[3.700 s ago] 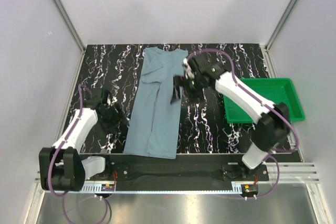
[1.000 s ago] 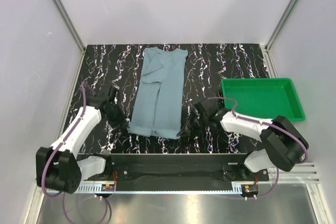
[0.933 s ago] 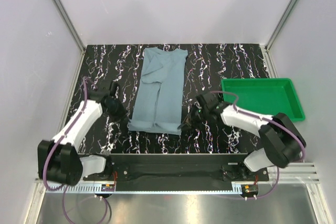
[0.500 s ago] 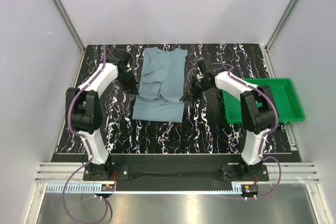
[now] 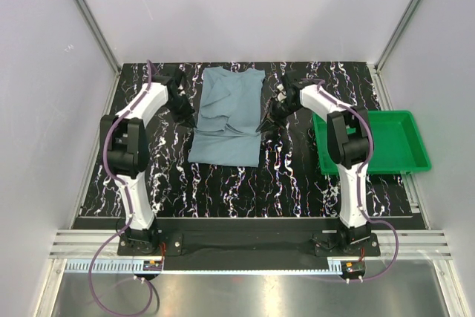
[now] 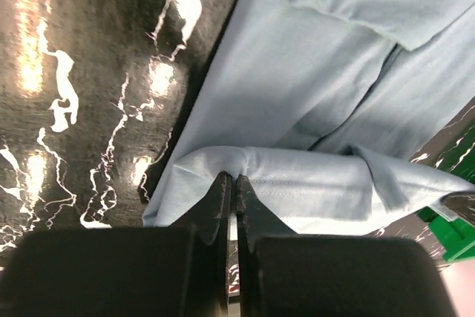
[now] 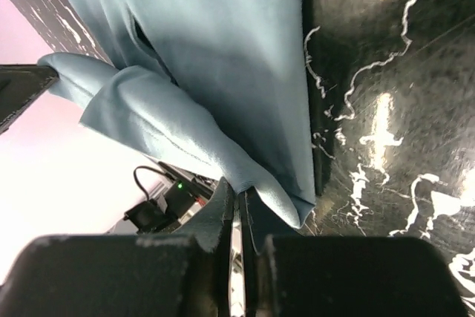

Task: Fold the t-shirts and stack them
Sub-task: Fold the tshirt

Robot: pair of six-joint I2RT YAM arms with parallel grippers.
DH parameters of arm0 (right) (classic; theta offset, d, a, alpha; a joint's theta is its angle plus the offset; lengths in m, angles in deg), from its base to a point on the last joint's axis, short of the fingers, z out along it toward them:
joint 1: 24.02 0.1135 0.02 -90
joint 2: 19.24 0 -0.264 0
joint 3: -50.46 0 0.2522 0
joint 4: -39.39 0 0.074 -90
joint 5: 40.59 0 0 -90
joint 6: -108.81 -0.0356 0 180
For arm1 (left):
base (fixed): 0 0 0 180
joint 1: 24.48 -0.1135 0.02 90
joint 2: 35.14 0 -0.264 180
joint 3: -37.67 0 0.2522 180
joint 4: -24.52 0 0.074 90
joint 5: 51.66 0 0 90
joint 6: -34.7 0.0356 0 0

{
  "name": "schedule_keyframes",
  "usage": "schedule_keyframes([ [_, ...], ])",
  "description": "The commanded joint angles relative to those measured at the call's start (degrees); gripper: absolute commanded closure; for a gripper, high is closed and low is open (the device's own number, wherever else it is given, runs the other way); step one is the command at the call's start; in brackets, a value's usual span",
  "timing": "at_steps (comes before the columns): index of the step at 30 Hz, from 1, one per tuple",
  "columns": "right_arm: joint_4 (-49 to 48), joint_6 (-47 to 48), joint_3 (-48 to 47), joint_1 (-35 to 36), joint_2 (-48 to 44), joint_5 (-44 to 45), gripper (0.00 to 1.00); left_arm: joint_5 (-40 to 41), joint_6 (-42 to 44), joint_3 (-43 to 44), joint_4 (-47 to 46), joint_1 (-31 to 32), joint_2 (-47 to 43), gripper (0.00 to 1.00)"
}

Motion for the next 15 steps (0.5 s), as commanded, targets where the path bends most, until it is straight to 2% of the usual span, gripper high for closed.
schedule_keyframes([
  [1,3.59,2.35,-3.74,-0.99,2.15,-2.32,0.94,-0.62,-0.78,1.25,-1.55,-1.26,0.41,1.00],
  [15,6.40,3.58,-12.43,-1.96,9.70,-3.72,0.84,-0.80,-1.93,5.91,-1.81,-2.05,5.69,1.00],
])
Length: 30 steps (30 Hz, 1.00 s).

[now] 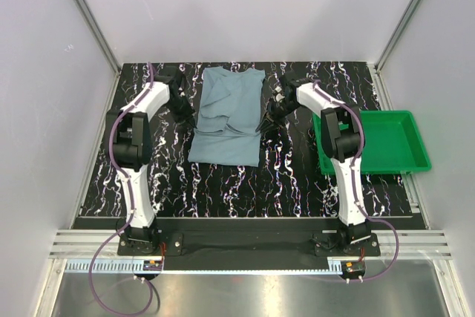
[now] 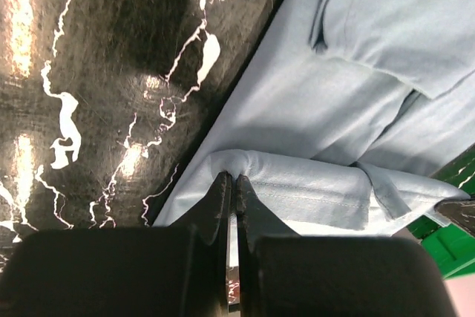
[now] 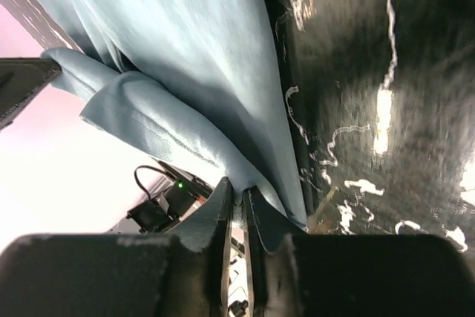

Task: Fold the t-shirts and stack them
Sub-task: Fold the tshirt

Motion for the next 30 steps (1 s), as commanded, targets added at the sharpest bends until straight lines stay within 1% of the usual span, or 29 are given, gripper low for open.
schedule_keyframes([
  [1,2.92,1.50,-5.49,-1.02,1.86,-1.32,0.84,-0.25,-0.64,3.42,-1.36,-0.78,0.21,1.00],
  [3,3.89,1.77,-8.82,-1.11,3.61,-1.41,0.83,-0.25,-0.99,3.86,-1.62,-0.78,0.56,1.00],
  [4,4.68,1.68,-9.80,-1.19,4.15,-1.41,0.79,-0.25,-1.16,4.82,-1.62,-0.87,0.73,1.00],
  [6,5.30,1.86,-12.86,-1.37,5.90,-1.15,0.71,-0.43,-1.25,6.05,-1.18,-0.96,2.05,0.96],
  [7,5.91,2.12,-14.01,-1.80,6.52,-0.97,0.62,-0.52,-0.99,7.36,-0.92,-0.96,2.40,0.95],
  [8,6.01,2.21,-15.07,-2.16,7.22,-0.97,0.58,-0.08,-1.08,7.90,-0.57,-1.05,2.66,0.93],
  [9,6.27,1.86,-17.43,-2.42,8.53,-0.97,0.52,0.79,-1.17,8.08,-0.83,-1.05,2.49,0.75],
  [10,6.88,1.68,-18.93,-3.21,9.15,-1.23,0.43,1.50,-1.25,8.77,-1.09,-1.05,2.32,0.65],
  [11,7.76,1.85,-20.60,-3.74,9.68,-1.15,0.36,2.29,-1.25,9.30,-0.57,-1.22,1.97,0.59],
  [12,8.81,2.20,-24.10,-4.09,10.12,-0.89,0.35,3.08,-0.30,9.74,-0.48,-1.22,0.66,0.54],
  [13,11.08,2.82,-25.35,-4.27,9.87,1.12,0.32,4.39,0.06,10.44,0.39,-1.22,-0.31,0.53],
  [14,12.15,4.30,-26.15,-4.53,9.25,2.79,0.24,5.62,0.50,10.19,0.75,-1.31,-1.63,0.52],
  [16,14.96,5.72,-25.81,-4.53,5.92,6.57,0.20,7.91,3.31,8.27,0.58,-1.31,-7.51,0.50],
  [17,15.06,6.77,-24.24,-4.36,2.60,6.24,0.19,8.79,4.19,3.12,-0.12,-1.31,-10.40,0.46],
  [18,13.67,7.13,-18.65,-4.10,0.57,5.45,0.18,7.84,6.11,-0.32,-1.43,-1.40,-13.21,0.42],
  [19,12.61,7.65,-15.03,-3.75,-1.71,4.40,0.15,5.92,7.26,-4.10,-4.93,-1.49,-18.64,0.33],
  [20,11.55,9.22,-7.51,-3.39,-6.35,4.30,0.15,0.59,8.40,-8.40,-6.35,-1.49,-20.78,0.32],
  [21,8.76,9.93,-3.34,-2.35,-8.83,4.30,0.15,-2.25,10.33,-14.88,-7.67,-1.49,-22.54,0.32],
  [22,7.34,10.73,0.61,-1.90,-11.12,3.87,0.15,-5.15,11.30,-18.25,-10.38,-1.49,-25.08,0.32],
  [23,5.85,11.86,7.44,-1.29,-14.54,3.69,0.15,-7.87,12.01,-20.99,-11.19,-1.49,-25.98,0.32],
  [24,3.13,12.05,10.47,-0.50,-15.70,3.34,0.17,-7.99,12.54,-25.36,-11.72,-1.49,-26.86,0.32],
  [25,1.80,12.05,13.28,0.03,-16.58,1.33,0.20,-8.08,12.81,-27.32,-14.25,-1.49,-27.73,0.33],
  [26,0.48,11.88,17.83,0.56,-17.72,0.10,0.26,-8.95,13.07,-28.99,-15.93,-1.49,-29.05,0.33],
  [27,-2.23,11.61,19.79,1.87,-18.26,-0.52,0.31,-9.30,13.51,-30.49,-17.08,-1.49,-29.15,0.33],
  [28,-3.47,11.44,21.47,2.49,-18.61,-1.05,0.32,-9.57,14.03,-31.11,-17.87,-1.49,-28.80,0.34],
  [30,-8.02,9.60,25.86,3.37,-19.49,-1.76,0.31,-10.27,15.09,-30.77,-17.53,-1.58,-26.69,0.34],
])
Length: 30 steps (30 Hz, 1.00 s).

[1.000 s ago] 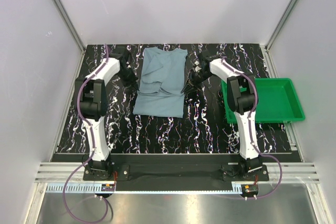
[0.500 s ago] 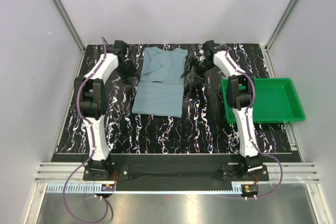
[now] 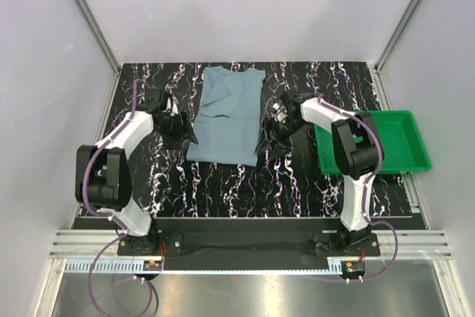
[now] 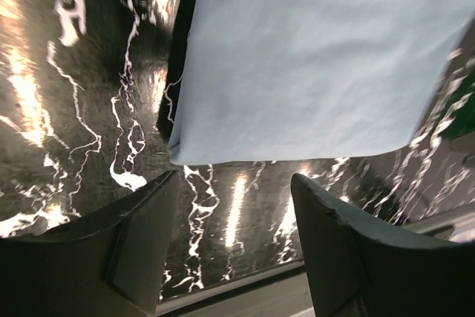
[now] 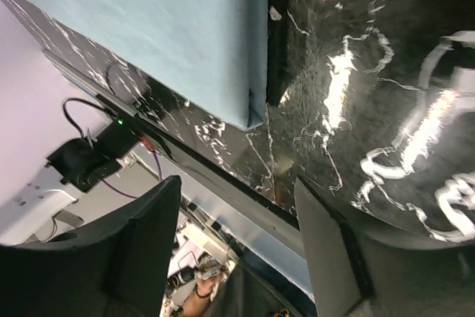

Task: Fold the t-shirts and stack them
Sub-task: Fold the tshirt

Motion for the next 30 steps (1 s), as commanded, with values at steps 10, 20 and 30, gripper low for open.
schedule_keyframes([
  [10,-19.98,-6.86,12.83,4.38,-0.49,-4.47,0.29,-0.27,3.90,-1.44,-2.61,-0.22,6.58,0.36],
  [20,-23.67,-13.01,11.60,4.38,3.11,-2.35,0.41,1.84,2.59,-4.17,-2.70,-0.66,9.57,0.40],
  [30,-24.12,-14.07,12.92,4.38,4.08,-1.38,0.60,2.90,1.62,-4.69,-1.81,-0.84,11.50,0.43],
])
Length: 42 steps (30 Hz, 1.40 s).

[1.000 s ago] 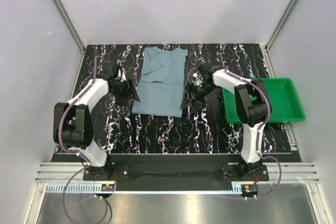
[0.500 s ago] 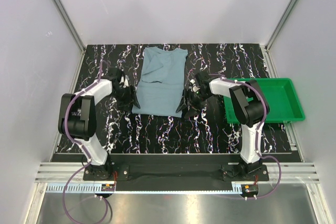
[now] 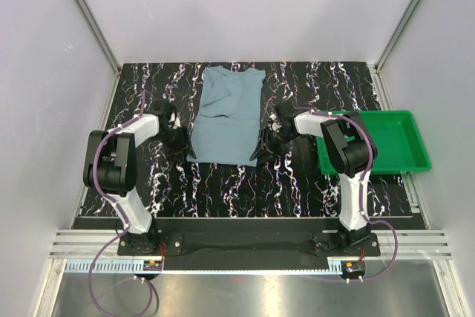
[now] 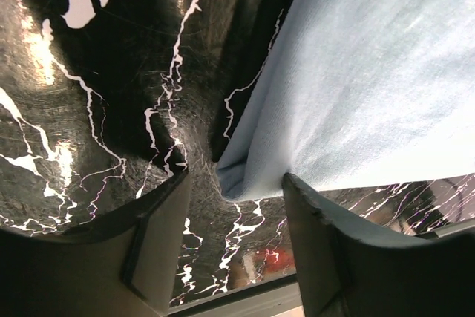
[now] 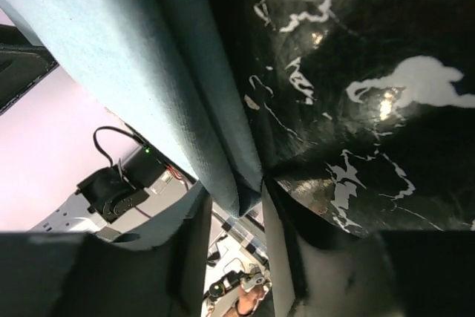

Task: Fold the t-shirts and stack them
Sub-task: Fold the tshirt

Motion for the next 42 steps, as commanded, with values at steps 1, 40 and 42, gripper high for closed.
schedule_keyframes([
  [1,-1.12,-0.14,0.00,0.27,1.04,2.33,0.61,1.90,0.02,-0.39,-0.35,-0.40,1.82,0.45],
  [40,11.28,12.69,22.49,-3.86,-29.00,13.76,0.35,10.24,-13.51,-15.60,9.49,12.17,-31.04,0.21],
  [42,9.52,12.43,23.99,-3.43,-30.07,12.80,0.32,10.68,-13.07,-15.33,9.58,12.43,-32.89,0.18],
])
